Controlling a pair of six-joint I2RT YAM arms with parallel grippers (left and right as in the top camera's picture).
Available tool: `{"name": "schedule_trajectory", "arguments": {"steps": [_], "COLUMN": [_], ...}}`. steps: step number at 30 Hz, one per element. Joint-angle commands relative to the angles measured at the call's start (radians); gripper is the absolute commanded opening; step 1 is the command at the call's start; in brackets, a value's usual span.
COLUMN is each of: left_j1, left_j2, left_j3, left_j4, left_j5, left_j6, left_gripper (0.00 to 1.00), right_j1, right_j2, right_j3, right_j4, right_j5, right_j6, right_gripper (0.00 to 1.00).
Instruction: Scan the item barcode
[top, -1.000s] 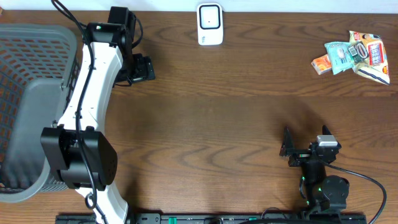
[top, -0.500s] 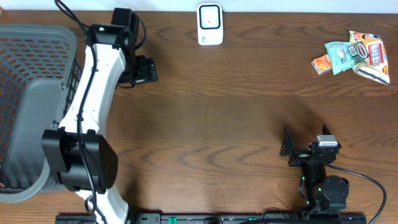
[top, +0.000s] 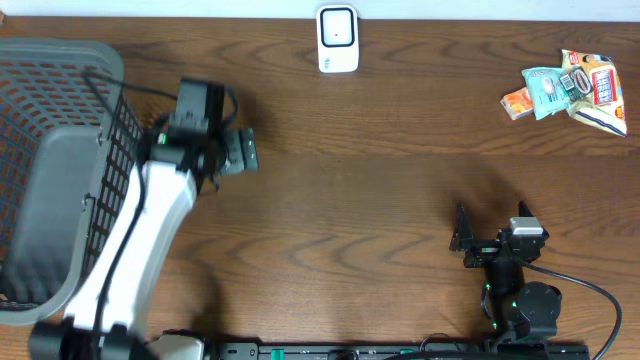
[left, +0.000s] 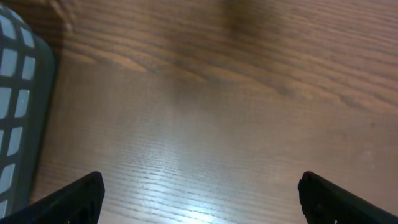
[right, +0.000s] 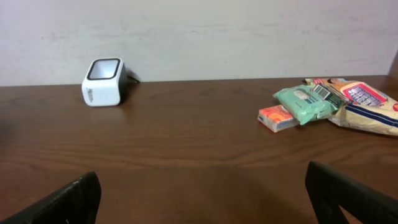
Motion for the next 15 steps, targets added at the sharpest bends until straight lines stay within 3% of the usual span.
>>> {"name": "schedule_trajectory", "arguments": {"steps": [1,7,15], "left_j1": [0.003,0.032,0.06], "left_j2": [-0.132,-0.407,-0.796], "left_j3": [-0.125,-0.396,-0.672], "left_j4": [0.053,0.234,0.259], "left_j5": [-0.001,0.184,0.201], "left_j6": [0.085,0.28,0.287], "left_gripper": [0.98,0.98,0.98], "right_j1": [-0.004,-0.004,-0.004], "right_j2": [-0.006,-0.006,-0.006], "right_j3": [-0.003,-0.003,-0.003], "right_j4": [-0.004,-0.003,-0.003], "right_j5": [0.008,0.009,0.009], "right_j6": [0.013,0.013,0.013], "right_gripper": [0.99,0.99,0.99]}}
